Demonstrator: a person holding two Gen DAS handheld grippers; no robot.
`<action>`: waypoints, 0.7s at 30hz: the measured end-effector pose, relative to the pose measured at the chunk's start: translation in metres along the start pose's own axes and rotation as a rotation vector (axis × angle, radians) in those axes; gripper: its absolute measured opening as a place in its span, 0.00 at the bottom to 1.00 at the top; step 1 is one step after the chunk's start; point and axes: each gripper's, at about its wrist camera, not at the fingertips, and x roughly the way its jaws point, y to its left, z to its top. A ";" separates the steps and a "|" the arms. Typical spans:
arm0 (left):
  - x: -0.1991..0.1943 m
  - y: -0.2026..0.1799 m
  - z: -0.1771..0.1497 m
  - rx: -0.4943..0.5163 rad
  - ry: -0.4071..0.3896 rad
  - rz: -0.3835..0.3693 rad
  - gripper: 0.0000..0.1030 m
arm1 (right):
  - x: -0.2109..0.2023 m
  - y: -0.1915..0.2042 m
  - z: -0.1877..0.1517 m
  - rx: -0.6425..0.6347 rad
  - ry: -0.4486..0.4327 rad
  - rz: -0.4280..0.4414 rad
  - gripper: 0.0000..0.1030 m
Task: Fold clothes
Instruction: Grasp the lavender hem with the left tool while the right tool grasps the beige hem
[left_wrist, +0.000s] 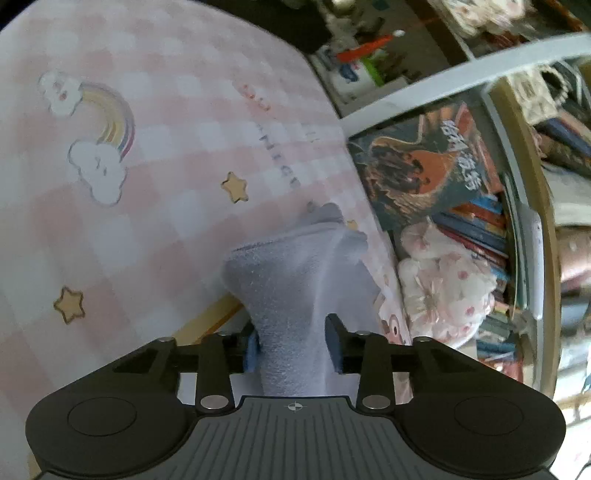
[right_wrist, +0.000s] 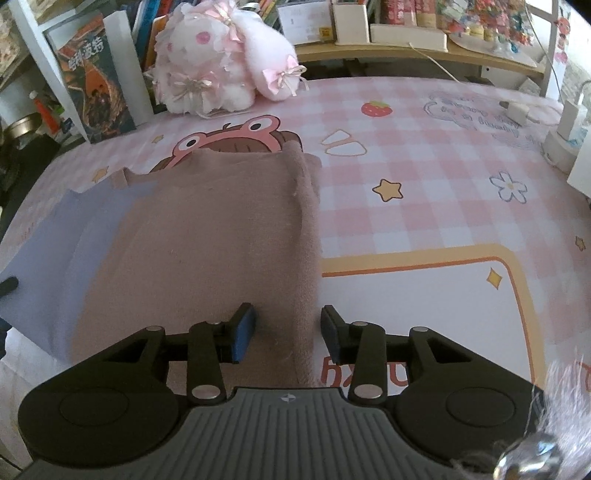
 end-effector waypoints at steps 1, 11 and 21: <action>0.002 0.001 0.000 -0.014 0.004 -0.001 0.43 | 0.000 0.001 0.000 -0.011 -0.002 -0.002 0.36; 0.015 -0.006 -0.005 -0.044 -0.036 0.010 0.42 | 0.001 0.005 0.001 -0.057 -0.004 -0.008 0.36; 0.020 -0.002 0.000 -0.013 -0.018 0.024 0.17 | 0.000 0.002 0.001 -0.040 -0.005 0.014 0.36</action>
